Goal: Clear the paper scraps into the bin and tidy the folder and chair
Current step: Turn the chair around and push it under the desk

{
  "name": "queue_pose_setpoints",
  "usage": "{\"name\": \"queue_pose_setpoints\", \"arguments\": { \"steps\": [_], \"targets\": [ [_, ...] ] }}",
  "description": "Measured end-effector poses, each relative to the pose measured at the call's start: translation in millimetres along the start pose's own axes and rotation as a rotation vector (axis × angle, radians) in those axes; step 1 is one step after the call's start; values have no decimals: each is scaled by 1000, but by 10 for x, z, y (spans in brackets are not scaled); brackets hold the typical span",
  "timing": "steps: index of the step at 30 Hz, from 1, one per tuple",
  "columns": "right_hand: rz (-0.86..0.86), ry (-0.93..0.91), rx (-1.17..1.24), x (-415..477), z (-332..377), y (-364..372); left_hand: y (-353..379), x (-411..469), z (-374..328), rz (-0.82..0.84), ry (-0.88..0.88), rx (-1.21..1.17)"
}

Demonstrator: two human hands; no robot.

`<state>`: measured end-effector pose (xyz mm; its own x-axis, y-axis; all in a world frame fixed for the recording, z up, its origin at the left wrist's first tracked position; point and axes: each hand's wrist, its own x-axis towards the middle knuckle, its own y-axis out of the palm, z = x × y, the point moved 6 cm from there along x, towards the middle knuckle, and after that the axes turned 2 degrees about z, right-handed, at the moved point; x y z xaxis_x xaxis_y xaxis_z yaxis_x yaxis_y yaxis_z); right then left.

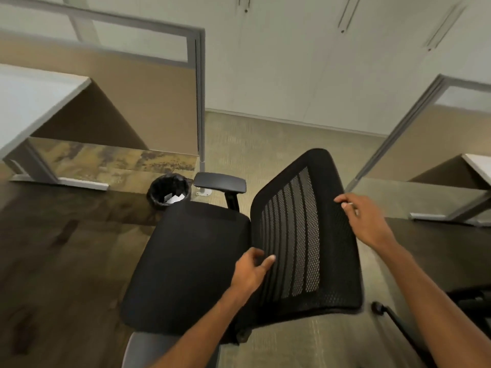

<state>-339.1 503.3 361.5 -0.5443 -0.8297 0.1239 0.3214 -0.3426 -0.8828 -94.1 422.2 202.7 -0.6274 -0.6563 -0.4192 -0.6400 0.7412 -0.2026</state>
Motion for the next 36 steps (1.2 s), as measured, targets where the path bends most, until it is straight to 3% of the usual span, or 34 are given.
{"name": "queue_pose_setpoints", "arguments": {
  "steps": [5, 12, 17, 26, 32, 36],
  "targets": [
    [179, -131, -137, 262, -74, -59, 425, 18, -1015, -56, 197, -31],
    [328, -399, -333, 656, -232, -23, 850, 43, -1607, -143, 274, 75],
    [392, -568, -360, 840, -332, 12, 1067, 47, -1824, -287, 153, 276],
    [453, -650, -314, 782, -379, 138, 1253, -28, -2015, -492, -69, 375],
    [455, -749, -401, 880, -373, 144, 1330, 10, -2007, -597, -96, 450],
    [522, -918, -421, 1048, -303, 152, 1290, 53, -1965, -612, -85, 491]
  ]
}}
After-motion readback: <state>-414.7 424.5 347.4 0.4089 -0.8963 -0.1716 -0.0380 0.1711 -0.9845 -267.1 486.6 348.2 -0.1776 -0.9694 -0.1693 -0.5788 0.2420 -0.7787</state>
